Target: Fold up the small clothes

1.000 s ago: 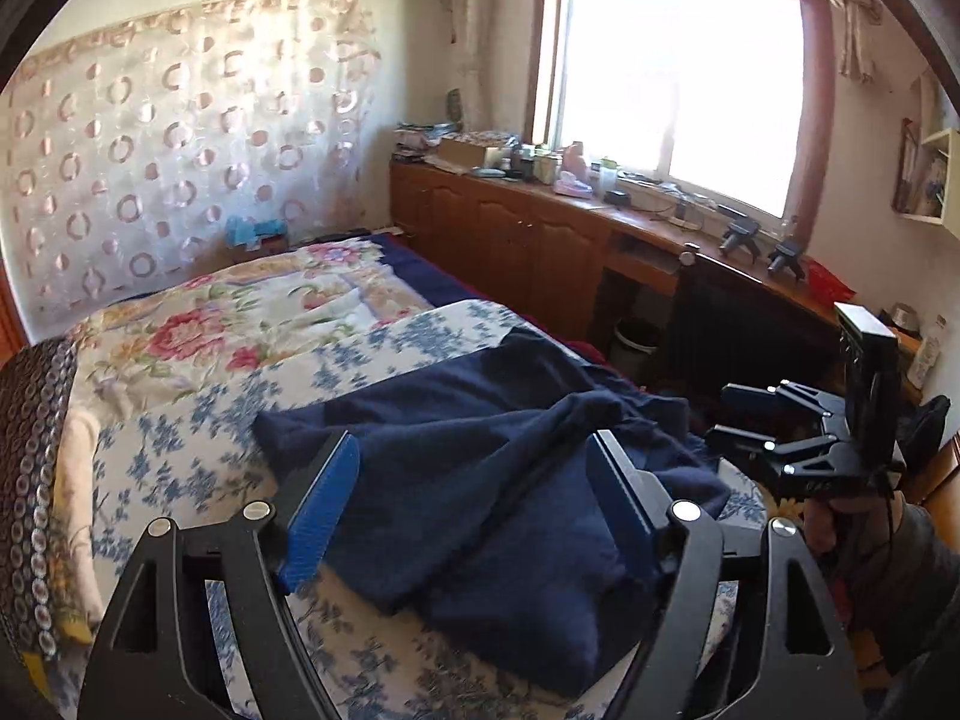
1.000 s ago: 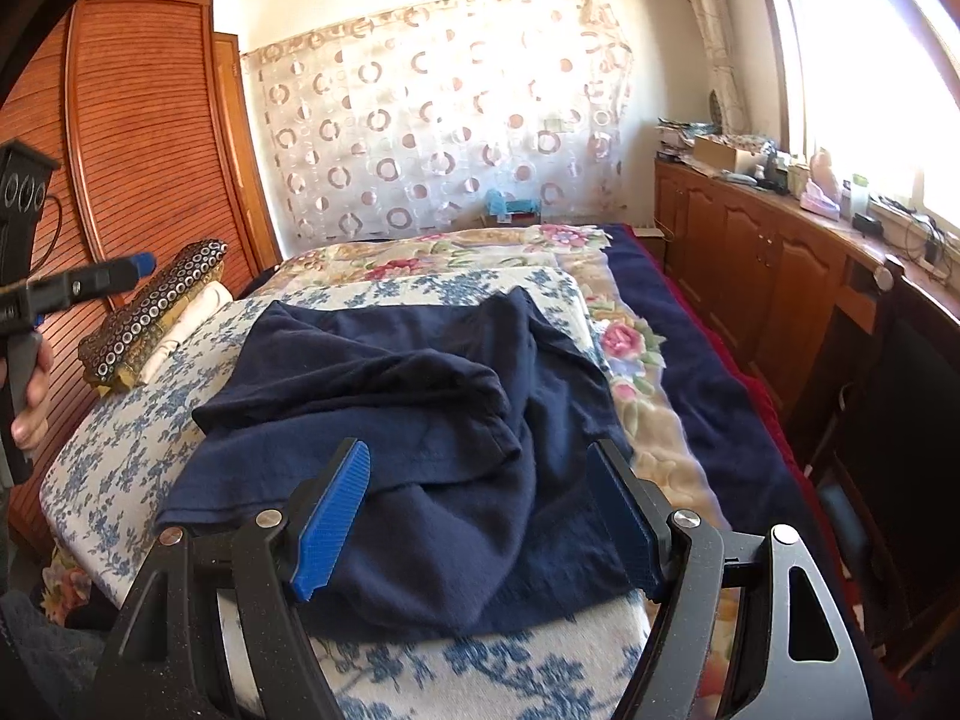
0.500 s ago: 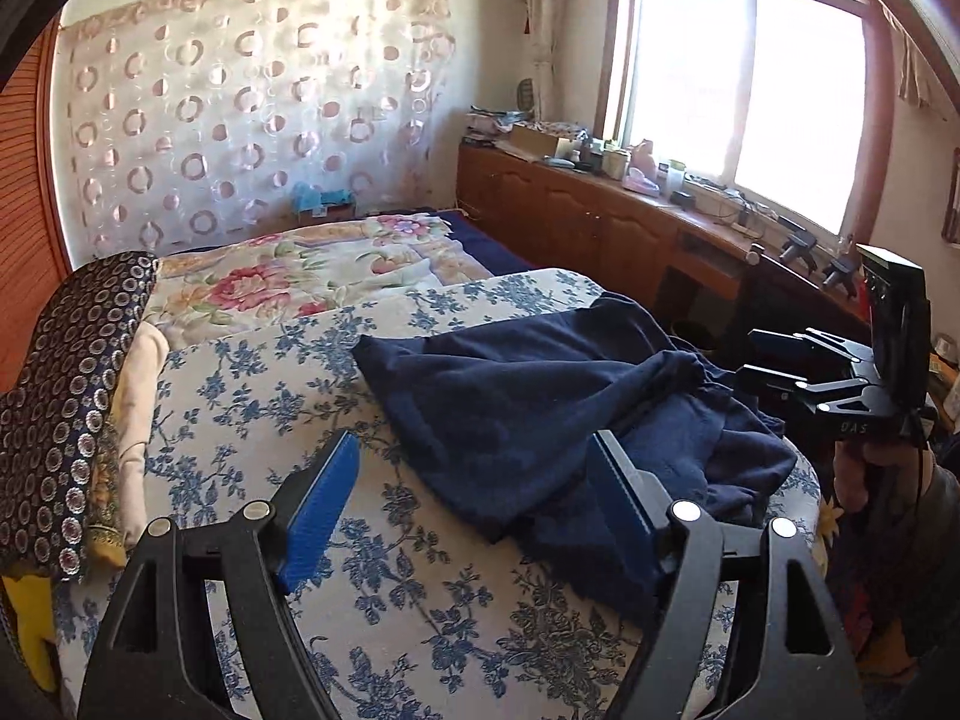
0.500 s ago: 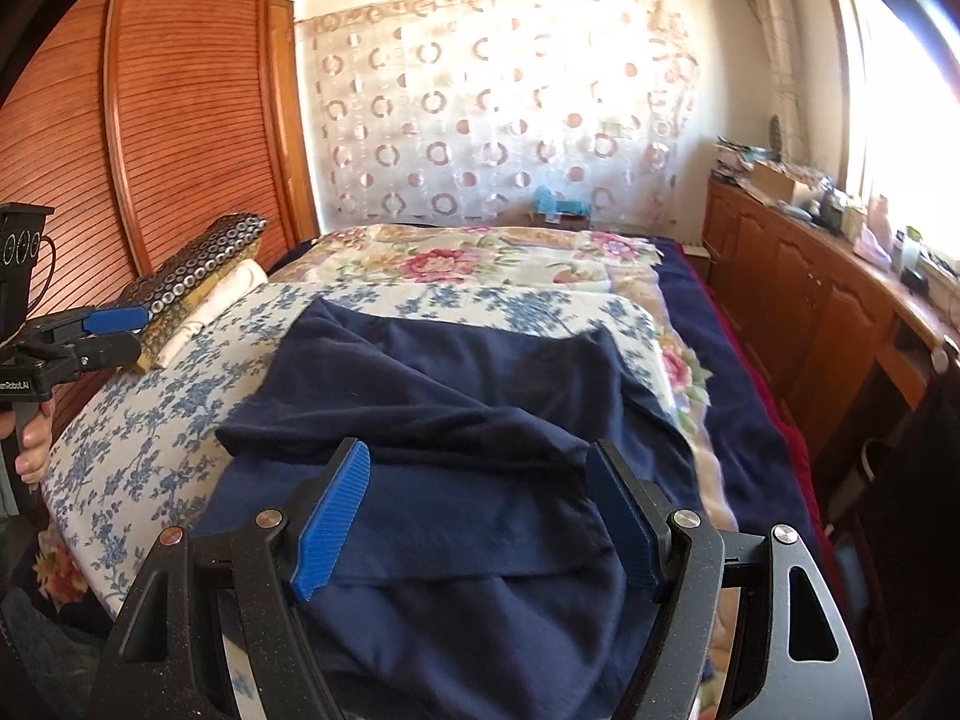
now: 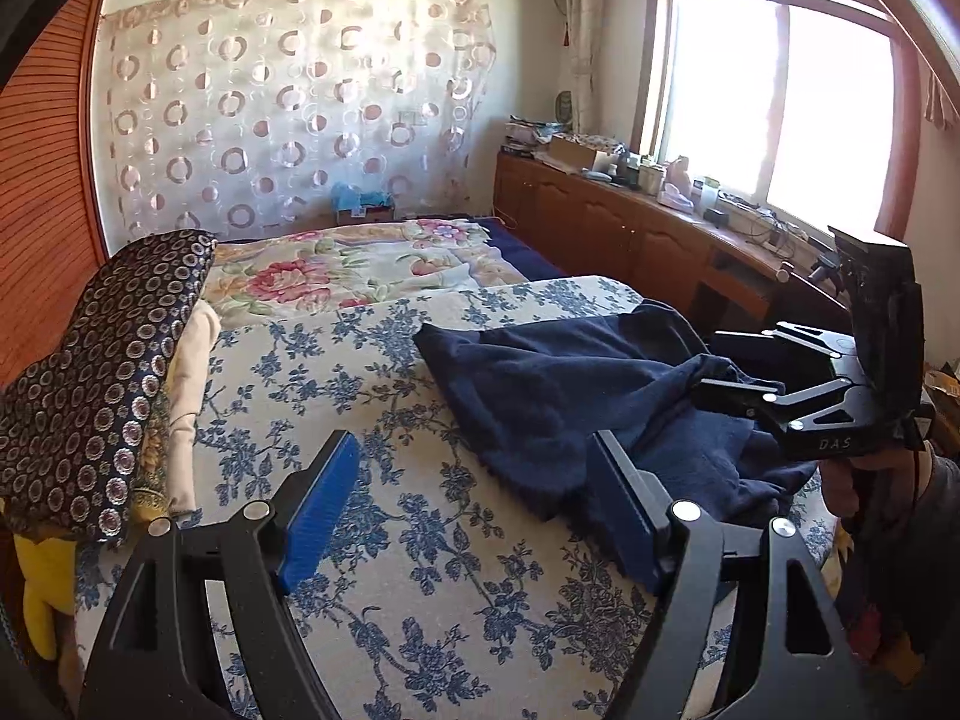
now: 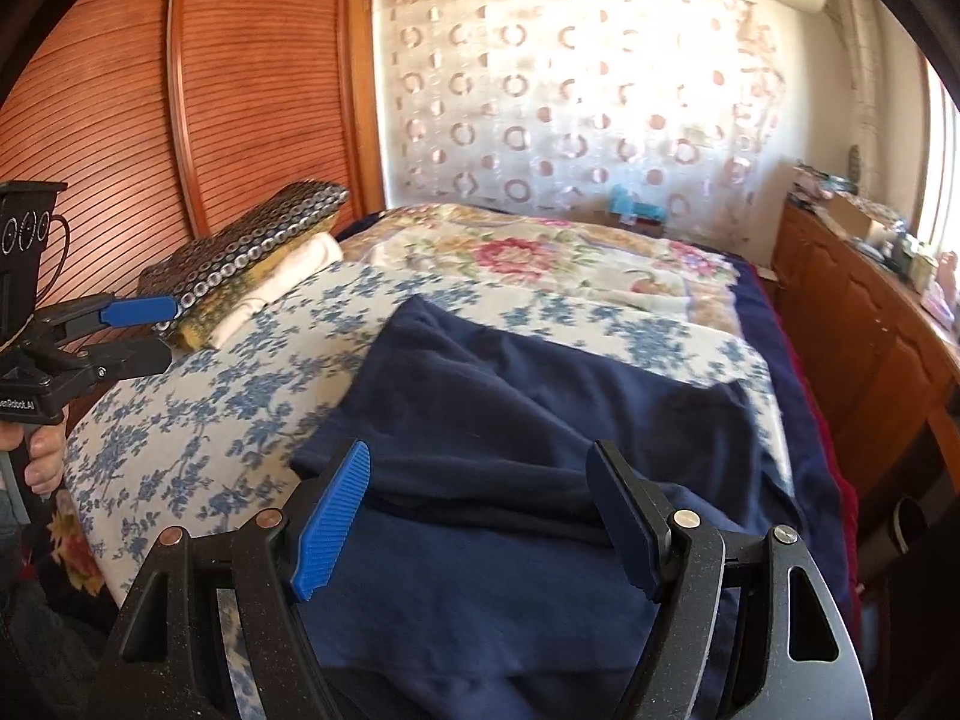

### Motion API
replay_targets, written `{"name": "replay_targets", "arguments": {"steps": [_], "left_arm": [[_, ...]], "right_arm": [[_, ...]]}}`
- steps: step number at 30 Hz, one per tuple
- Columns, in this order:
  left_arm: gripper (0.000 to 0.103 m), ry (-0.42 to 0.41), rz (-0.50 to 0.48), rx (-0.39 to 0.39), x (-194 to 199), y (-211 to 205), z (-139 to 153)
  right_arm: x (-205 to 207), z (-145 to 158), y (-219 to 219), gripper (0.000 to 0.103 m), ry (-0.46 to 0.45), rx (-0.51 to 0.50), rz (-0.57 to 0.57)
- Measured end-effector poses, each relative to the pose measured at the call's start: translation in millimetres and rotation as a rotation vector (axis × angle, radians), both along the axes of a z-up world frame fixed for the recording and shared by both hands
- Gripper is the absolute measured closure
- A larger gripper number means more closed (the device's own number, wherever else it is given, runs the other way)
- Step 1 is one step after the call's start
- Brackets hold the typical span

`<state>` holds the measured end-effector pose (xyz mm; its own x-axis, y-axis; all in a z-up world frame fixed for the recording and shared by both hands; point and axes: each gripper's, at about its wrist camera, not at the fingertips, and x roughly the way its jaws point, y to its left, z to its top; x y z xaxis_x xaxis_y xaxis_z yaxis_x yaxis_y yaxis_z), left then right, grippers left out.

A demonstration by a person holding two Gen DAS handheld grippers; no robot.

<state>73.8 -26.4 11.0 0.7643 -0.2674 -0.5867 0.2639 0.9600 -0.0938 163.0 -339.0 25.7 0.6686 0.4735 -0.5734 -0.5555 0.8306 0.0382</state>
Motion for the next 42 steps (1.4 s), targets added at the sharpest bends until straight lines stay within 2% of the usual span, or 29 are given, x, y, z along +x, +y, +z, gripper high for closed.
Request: {"name": "replay_targets", "arguments": {"steps": [9,14,18,19,21,22,23,26,33,38,42], "left_arm": [[0.025,-0.002,0.046,-0.026,-5.8,23.2,-3.4],[0.025,0.003,0.068,-0.040,-5.3,35.3,-6.0],[0.025,0.008,0.076,-0.051,-6.1,41.4,-9.7],[0.025,0.011,0.076,-0.053,-6.1,41.9,-10.7],[0.025,0.017,0.077,-0.053,-6.7,42.1,-13.0],[0.025,0.019,0.076,-0.054,-6.2,42.5,-14.0],[0.025,0.021,0.075,-0.055,-6.2,42.6,-15.3],[0.025,0.027,0.068,-0.056,-6.1,40.7,-17.6],[0.025,0.041,0.046,-0.053,-4.4,31.8,-21.9],[0.025,0.047,0.032,-0.055,-3.9,26.2,-24.1],[0.025,0.058,0.022,-0.057,-2.6,21.7,-27.5]], "right_arm": [[26.9,-6.5,53.8,0.027,0.075,-0.050,0.143],[44.2,-29.3,84.4,0.027,0.153,-0.138,0.228],[52.2,-45.7,97.3,0.028,0.159,-0.225,0.221],[53.7,-48.0,97.1,0.032,0.155,-0.239,0.217],[57.0,-49.4,94.8,0.048,0.144,-0.251,0.202],[58.6,-48.0,93.9,0.073,0.143,-0.239,0.202],[59.9,-44.1,90.1,0.090,0.151,-0.212,0.208],[57.2,-29.1,83.9,0.097,0.113,-0.165,0.190],[84.7,22.6,30.1,0.098,0.009,-0.076,0.051],[122.2,48.3,-6.4,0.098,-0.019,-0.080,-0.080],[150.1,57.8,-26.4,0.098,-0.019,-0.103,-0.189]]}}
